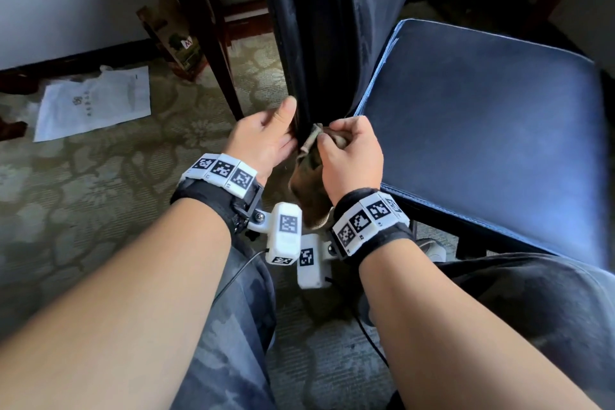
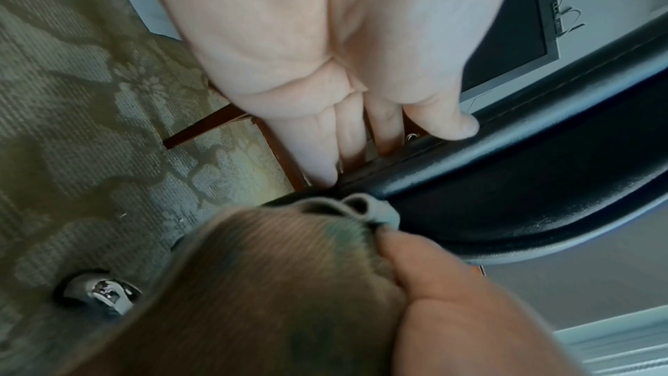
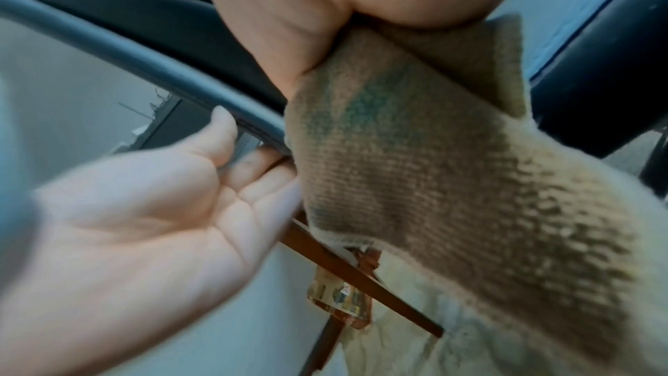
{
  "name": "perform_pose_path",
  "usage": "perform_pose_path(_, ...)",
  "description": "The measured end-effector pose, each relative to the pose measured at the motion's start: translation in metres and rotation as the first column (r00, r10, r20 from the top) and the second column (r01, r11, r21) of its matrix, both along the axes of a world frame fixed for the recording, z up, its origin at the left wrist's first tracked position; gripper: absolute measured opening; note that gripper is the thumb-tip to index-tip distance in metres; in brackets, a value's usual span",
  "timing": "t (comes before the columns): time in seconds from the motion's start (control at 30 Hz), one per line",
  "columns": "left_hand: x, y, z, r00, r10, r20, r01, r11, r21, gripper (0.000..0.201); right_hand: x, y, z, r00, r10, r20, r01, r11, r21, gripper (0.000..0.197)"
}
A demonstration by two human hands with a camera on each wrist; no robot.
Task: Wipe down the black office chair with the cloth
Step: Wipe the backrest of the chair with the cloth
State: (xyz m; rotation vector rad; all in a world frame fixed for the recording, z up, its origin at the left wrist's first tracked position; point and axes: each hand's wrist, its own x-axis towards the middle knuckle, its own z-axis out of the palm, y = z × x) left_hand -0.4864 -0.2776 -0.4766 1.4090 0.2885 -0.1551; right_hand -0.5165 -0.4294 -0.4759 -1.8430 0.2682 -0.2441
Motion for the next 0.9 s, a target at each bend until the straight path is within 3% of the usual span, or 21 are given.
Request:
perform_pose_path(0.1,-0.006,-0.001,0.005,0.999,-0.034,0.005,0.034,0.999,-0.021,0.068,-0.001,0.000,-0.014,0.993,0.064,-0.094,-0.076,0.988,-0.131,0.010)
perform_pose_path(0.2,-0.007,0.001,0.008,0.998,-0.061,-0.005,0.061,0.998,-0.019,0.073,-0.006,-0.002,-0.032,0.971,0.089,-0.224,-0.133,0.973,-0.189,0.012)
perform_pose_path(0.33,-0.005,0.001,0.009,0.998,-0.065,-0.014,0.065,0.998,-0.021,0.077,-0.006,0.000,-0.021,0.997,0.008,-0.073,-0.011,0.999,-0.041,0.010)
perform_pose_path(0.4,-0.004,0.001,0.009,0.998,-0.067,-0.011,0.066,0.997,-0.041,0.080,-0.001,0.002,-0.017,0.999,0.016,-0.037,-0.018,0.999,-0.047,0.010)
perform_pose_path(0.57,-0.007,0.003,0.014,0.997,-0.072,-0.018,0.070,0.996,-0.062,0.057,-0.001,-0.001,-0.044,0.931,0.184,-0.315,-0.265,0.934,-0.240,0.014)
perform_pose_path(0.7,-0.012,0.000,0.022,0.998,-0.062,-0.013,0.061,0.997,-0.056,0.034,-0.019,-0.011,-0.059,0.904,0.141,-0.404,-0.260,0.931,-0.258,0.014)
perform_pose_path(0.8,-0.017,-0.002,0.025,0.998,-0.060,-0.006,0.060,0.997,-0.054,0.038,-0.028,-0.022,-0.066,0.891,0.064,-0.449,-0.197,0.946,-0.258,0.011)
perform_pose_path(0.9,-0.020,-0.002,0.025,0.998,-0.050,-0.028,0.048,0.996,-0.071,0.051,-0.028,-0.016,-0.064,0.920,0.105,-0.378,-0.214,0.941,-0.261,0.009)
